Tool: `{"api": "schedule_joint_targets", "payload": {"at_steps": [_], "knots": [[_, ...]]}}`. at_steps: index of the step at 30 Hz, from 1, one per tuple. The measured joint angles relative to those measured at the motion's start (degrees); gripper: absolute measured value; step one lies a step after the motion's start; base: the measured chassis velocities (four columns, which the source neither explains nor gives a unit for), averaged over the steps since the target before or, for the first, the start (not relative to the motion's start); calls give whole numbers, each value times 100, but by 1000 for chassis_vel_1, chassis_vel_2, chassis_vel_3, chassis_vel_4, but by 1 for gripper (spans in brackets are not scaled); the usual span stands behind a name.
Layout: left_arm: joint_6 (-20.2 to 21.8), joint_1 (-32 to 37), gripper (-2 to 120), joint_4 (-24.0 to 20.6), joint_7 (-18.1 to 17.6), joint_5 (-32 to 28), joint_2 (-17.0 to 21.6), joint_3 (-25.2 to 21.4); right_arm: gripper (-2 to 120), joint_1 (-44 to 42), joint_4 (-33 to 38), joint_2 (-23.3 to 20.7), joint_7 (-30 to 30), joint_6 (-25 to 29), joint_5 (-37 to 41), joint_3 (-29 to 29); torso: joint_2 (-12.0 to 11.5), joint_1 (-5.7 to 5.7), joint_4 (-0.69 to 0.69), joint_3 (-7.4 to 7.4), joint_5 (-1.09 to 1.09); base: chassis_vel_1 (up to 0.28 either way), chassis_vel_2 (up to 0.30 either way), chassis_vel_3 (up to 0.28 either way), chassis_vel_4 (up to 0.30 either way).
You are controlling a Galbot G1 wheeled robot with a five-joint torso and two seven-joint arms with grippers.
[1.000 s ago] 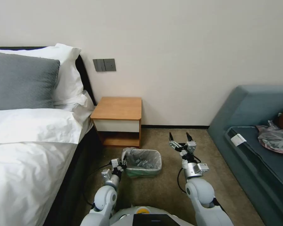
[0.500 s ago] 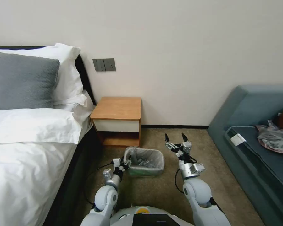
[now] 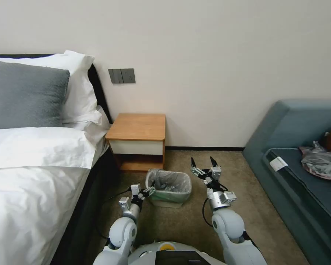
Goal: Pick up the garbage bag from the table and place it over the trash can.
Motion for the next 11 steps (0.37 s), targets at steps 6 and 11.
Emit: {"api": "schedule_joint_targets", "payload": {"at_steps": [6, 11], "knots": [[-934, -80, 100, 182, 7, 631, -48, -89, 100, -63, -54, 141, 56, 62, -110, -8, 0, 0, 0, 0, 0, 0, 0, 0, 0], [-1991, -313, 100, 560, 265, 969, 0, -248, 100, -333, -180, 307, 410, 59, -674, -1, 0, 0, -1, 0, 0, 0, 0, 0, 0]]}}
